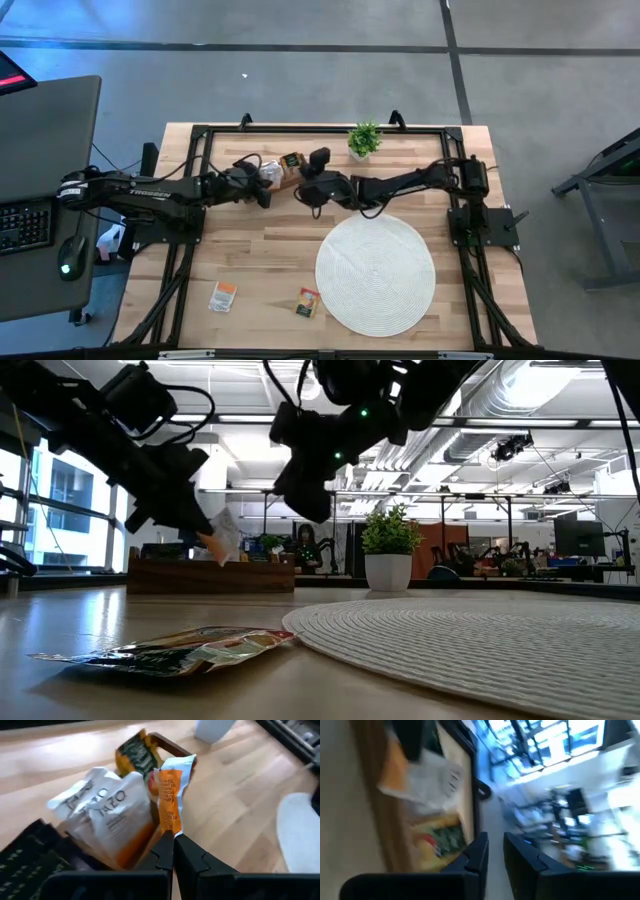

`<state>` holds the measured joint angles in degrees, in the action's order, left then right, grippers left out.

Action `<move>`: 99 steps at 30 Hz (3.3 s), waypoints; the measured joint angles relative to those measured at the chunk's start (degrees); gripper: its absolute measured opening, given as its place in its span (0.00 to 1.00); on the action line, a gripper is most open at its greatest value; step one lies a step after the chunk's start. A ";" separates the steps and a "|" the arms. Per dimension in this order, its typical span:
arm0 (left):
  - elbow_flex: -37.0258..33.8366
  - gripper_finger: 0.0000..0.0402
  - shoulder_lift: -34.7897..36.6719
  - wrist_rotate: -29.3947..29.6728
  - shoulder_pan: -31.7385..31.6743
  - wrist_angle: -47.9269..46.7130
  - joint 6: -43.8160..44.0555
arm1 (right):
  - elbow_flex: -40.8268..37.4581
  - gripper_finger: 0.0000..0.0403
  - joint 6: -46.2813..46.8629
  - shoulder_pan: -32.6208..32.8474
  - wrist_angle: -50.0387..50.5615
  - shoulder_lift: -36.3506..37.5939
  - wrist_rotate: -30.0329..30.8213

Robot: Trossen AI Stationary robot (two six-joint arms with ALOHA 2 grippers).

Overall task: Pick & Place Tea
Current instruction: Put the white tea bag into the middle section of the wooden organizer

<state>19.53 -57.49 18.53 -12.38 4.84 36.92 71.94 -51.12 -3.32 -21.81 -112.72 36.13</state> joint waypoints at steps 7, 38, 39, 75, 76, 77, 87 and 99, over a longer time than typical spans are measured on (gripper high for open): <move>0.00 0.00 0.00 6.26 0.02 1.80 -4.27 | -0.02 0.07 8.39 -0.44 0.95 0.04 -12.84; 0.02 0.32 -8.17 10.34 0.02 5.30 -9.16 | -0.04 0.05 26.06 -0.39 6.63 0.04 -25.80; 0.18 0.32 -8.17 10.09 0.02 4.97 -9.74 | -0.04 0.05 26.65 -0.39 6.62 0.04 -25.80; 17.31 0.20 -7.58 8.63 0.33 -21.23 -17.38 | -3.13 0.01 43.95 0.03 2.37 -0.96 -28.77; 17.31 0.23 -8.03 7.76 -0.85 -19.86 -17.25 | -3.10 0.01 44.72 0.40 4.40 -0.94 -29.26; 17.31 0.27 -8.44 6.29 -2.24 -18.44 -16.66 | -3.10 0.01 45.31 0.85 7.30 -0.69 -29.32; 17.33 0.41 -13.97 -3.14 -10.67 -16.73 -15.62 | -3.13 0.01 45.62 7.06 25.09 1.48 -15.88; 18.79 0.34 -12.79 -2.16 -10.49 -17.99 -15.95 | -3.10 0.01 46.64 5.84 27.60 3.36 -16.20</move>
<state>38.32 -70.29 16.37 -22.87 -13.15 20.97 68.84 -4.48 2.52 5.79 -109.36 19.93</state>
